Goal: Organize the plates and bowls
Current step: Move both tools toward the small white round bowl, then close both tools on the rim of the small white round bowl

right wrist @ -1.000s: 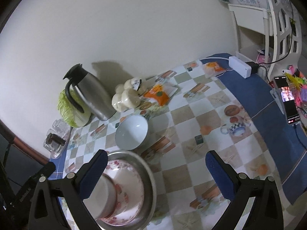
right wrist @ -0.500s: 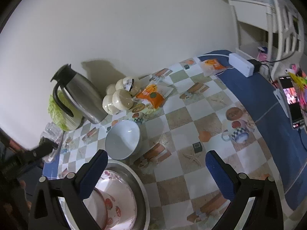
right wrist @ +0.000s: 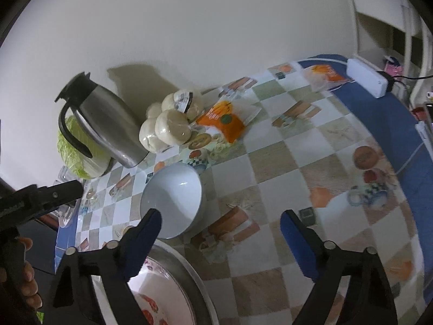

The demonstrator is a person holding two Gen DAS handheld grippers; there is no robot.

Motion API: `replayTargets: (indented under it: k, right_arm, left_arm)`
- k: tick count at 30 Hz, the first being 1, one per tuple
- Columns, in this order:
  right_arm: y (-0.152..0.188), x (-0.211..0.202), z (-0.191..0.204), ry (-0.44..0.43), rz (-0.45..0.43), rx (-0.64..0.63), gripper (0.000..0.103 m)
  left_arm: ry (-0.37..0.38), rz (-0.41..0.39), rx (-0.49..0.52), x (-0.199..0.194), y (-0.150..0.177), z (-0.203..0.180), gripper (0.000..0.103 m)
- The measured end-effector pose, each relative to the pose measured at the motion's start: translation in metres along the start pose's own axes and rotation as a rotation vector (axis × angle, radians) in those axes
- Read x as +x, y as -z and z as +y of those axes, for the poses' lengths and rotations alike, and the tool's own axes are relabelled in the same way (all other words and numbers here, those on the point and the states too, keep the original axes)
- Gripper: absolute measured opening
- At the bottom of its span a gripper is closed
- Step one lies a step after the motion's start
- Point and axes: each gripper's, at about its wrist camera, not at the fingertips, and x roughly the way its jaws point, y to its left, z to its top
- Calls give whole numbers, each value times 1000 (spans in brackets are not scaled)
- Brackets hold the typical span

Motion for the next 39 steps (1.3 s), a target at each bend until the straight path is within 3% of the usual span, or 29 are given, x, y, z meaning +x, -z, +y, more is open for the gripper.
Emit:
replayTargets:
  k: [9, 11, 14, 21, 29, 32, 34, 39]
  right_arm:
    - [5, 46, 5, -25, 64, -13, 71]
    - [7, 55, 4, -27, 78, -13, 69]
    - [10, 66, 4, -34, 103, -22, 57]
    - [12, 79, 2, -76, 110, -12, 46]
    - [13, 86, 4, -122, 127, -21, 34]
    - [13, 89, 4, -156, 141, -18, 28]
    - [14, 89, 2, -185, 145, -15, 24]
    - [11, 82, -4, -183, 116, -5, 24]
  left_arm:
    - [15, 114, 43, 48, -10, -9, 85]
    - [23, 138, 49, 56, -12, -13, 71]
    - [8, 167, 81, 68, -15, -19, 70]
    - [4, 225, 119, 95, -17, -34, 60]
    - [-50, 330, 134, 125, -18, -41, 33]
    - [-29, 362, 148, 131, -16, -47, 22]
    - [-41, 364, 186, 132, -13, -54, 22]
    - [-17, 324, 201, 118, -13, -62, 19]
